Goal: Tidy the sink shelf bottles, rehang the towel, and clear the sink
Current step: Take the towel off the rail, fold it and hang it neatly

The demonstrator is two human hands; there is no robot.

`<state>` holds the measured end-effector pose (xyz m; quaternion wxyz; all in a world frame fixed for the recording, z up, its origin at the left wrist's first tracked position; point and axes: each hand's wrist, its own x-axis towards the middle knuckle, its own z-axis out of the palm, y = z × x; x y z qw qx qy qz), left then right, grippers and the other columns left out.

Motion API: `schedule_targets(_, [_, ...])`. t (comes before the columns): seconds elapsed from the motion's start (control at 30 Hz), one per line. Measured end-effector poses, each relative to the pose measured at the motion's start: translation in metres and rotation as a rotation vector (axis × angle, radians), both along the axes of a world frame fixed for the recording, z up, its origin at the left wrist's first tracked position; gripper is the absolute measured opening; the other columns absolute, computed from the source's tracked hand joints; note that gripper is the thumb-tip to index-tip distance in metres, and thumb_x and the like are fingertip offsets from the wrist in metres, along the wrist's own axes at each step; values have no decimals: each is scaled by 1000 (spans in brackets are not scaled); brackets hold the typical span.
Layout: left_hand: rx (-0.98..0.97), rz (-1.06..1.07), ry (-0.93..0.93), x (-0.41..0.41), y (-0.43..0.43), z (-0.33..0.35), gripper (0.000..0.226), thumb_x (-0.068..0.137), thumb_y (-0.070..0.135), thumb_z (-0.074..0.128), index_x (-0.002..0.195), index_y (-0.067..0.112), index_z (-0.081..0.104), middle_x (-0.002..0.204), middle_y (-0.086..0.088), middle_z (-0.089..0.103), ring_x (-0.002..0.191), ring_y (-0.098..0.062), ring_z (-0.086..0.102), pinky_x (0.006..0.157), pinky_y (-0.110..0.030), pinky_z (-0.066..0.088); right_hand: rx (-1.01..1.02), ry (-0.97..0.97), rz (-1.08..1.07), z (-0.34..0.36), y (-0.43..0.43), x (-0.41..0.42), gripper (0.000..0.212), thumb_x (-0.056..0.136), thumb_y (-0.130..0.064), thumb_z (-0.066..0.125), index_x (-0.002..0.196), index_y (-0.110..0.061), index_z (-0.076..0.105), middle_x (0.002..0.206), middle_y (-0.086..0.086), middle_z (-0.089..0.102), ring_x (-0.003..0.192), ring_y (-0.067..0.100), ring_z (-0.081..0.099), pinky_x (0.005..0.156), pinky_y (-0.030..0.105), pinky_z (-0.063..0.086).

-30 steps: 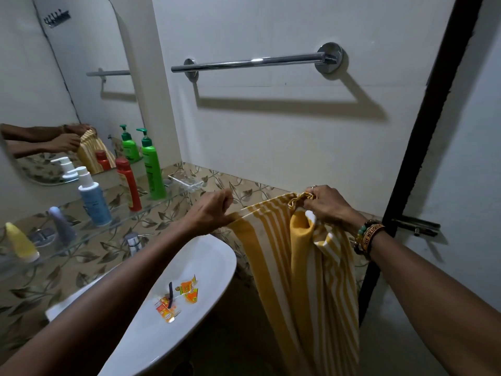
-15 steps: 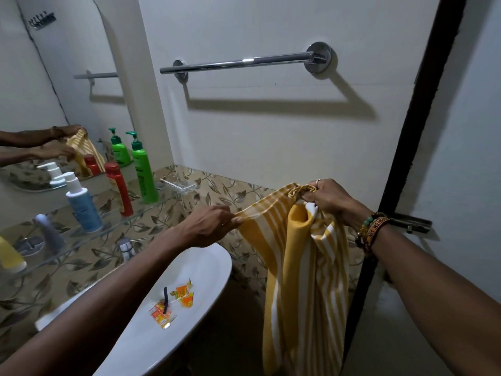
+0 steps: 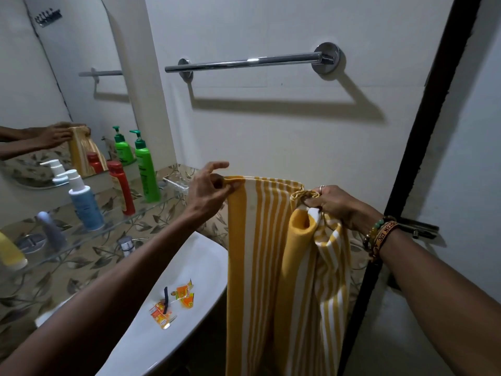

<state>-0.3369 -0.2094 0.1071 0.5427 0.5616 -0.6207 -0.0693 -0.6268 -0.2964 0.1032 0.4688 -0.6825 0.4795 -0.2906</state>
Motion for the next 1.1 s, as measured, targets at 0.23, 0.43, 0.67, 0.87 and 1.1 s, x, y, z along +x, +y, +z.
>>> schedule_targets(0.23, [29,116,305,-18,-14,14,23,87,35,74,99,16,72,91,1,72,88,-13,69,75,-30,60,70,-3,133,-10,4,-6,18,97,-6,58,107,-5,73,97,14,76,80,21,69,72,36,58])
schedule_targets(0.43, [-79,215,265,-30,-21,14,14,95,37,63,91,23,61,85,10,60,80,-6,56,70,-31,51,78,-41,143,-8,1,-7,16,97,-4,58,101,-8,72,86,9,76,71,17,70,61,29,56])
schedule_targets(0.67, [-130,89,154,-28,-22,16,13,96,32,62,97,21,70,86,9,67,79,1,60,72,-28,56,158,-69,229,-18,-4,-18,15,96,-9,61,105,-7,73,101,16,75,84,24,71,76,36,60])
schedule_targets(0.87, [-149,-48,75,-47,-20,25,7,93,23,68,92,25,74,86,15,71,78,6,63,67,-16,52,77,456,451,6,11,-8,60,64,-73,75,110,-35,72,115,-5,71,106,16,65,94,38,51])
schedule_targets(1.1, [-69,-124,-68,-79,-22,28,11,89,15,70,96,12,78,89,0,76,80,-9,69,73,-29,57,-245,-81,286,42,36,46,28,84,-28,78,108,-14,72,100,1,77,93,17,74,82,34,61])
